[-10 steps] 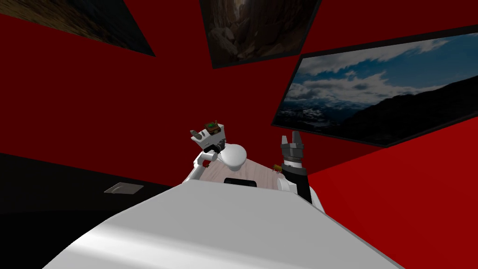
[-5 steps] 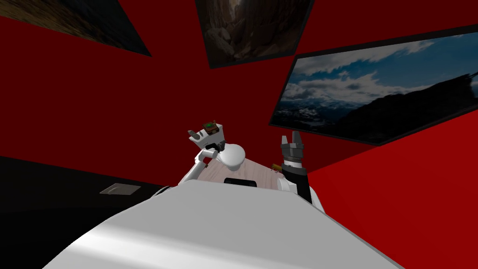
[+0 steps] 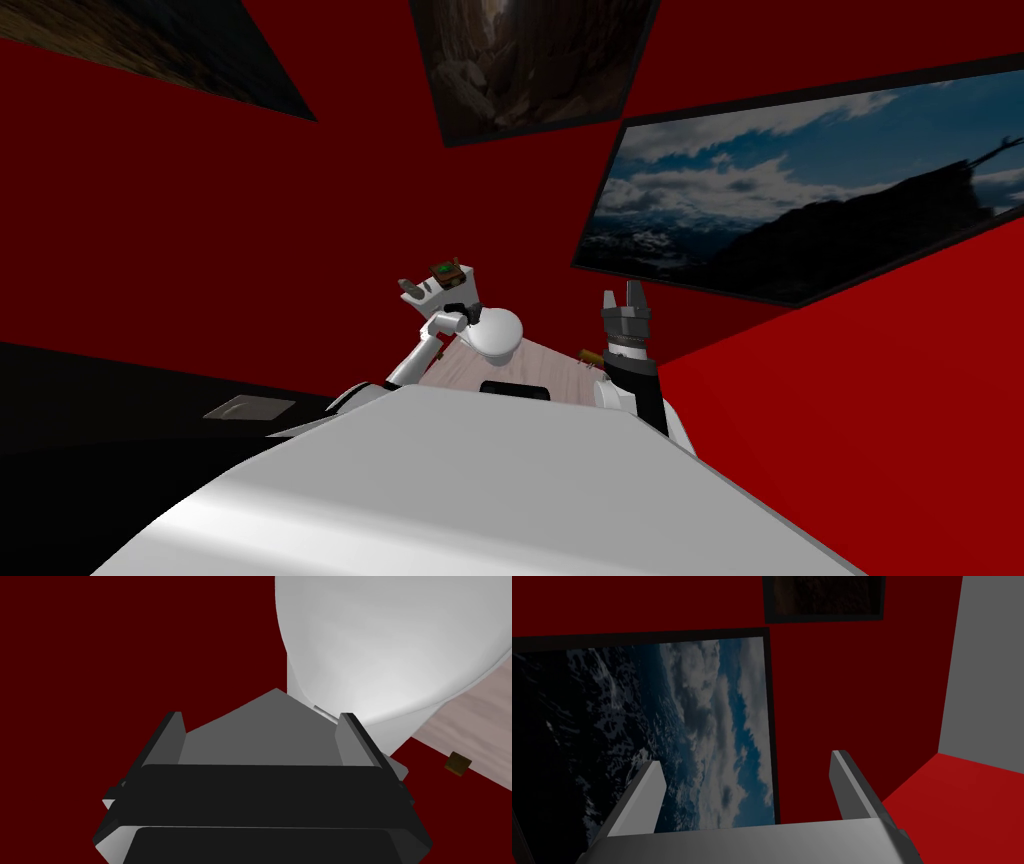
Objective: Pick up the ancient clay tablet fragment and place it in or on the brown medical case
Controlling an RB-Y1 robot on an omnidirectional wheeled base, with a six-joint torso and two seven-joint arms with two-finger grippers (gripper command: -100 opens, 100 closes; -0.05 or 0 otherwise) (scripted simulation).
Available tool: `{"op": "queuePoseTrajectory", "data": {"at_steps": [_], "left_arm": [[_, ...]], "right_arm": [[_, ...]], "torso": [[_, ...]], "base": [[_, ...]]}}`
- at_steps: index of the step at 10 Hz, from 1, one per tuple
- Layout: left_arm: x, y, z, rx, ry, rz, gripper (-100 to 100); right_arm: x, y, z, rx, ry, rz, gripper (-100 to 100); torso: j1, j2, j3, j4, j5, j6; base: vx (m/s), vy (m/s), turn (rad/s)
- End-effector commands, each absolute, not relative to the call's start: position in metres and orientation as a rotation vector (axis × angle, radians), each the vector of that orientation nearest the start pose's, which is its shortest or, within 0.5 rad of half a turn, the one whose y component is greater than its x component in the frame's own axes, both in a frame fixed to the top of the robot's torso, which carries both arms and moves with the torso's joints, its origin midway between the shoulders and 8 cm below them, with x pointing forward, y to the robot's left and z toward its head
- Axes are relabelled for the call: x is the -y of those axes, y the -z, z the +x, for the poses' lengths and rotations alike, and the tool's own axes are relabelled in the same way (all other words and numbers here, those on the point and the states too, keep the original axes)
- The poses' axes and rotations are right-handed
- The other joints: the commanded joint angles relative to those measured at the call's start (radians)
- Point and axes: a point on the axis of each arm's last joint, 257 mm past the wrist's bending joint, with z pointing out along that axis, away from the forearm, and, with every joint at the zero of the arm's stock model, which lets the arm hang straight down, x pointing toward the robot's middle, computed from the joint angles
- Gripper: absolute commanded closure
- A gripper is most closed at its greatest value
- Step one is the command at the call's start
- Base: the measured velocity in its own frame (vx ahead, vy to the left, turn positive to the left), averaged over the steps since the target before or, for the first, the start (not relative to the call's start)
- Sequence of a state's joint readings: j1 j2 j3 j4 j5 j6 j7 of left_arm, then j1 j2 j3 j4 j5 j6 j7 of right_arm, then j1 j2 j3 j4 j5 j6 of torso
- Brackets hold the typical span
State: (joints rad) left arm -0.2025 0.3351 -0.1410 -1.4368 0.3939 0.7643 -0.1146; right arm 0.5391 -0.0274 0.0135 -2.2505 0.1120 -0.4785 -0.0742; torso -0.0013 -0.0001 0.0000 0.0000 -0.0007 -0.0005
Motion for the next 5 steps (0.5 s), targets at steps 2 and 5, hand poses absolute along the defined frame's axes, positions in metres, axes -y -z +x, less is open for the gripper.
{"op": "queuePoseTrajectory", "data": {"at_steps": [2,5], "left_arm": [[-0.251,0.382,0.524,-2.028,0.715,-1.542,-100],[-0.264,0.389,0.522,-2.083,0.626,-1.569,-100]], "right_arm": [[0.266,0.008,0.353,-0.743,-1.281,0.670,0],[0.266,0.008,0.353,-0.744,-1.281,0.670,0]], "torso": [[0.000,0.000,0.000,0.000,0.000,0.000],[0.001,0.000,0.000,0.000,0.000,0.000]], "base": [[-0.008,-0.027,-0.036],[-0.005,-0.012,-0.024]]}}
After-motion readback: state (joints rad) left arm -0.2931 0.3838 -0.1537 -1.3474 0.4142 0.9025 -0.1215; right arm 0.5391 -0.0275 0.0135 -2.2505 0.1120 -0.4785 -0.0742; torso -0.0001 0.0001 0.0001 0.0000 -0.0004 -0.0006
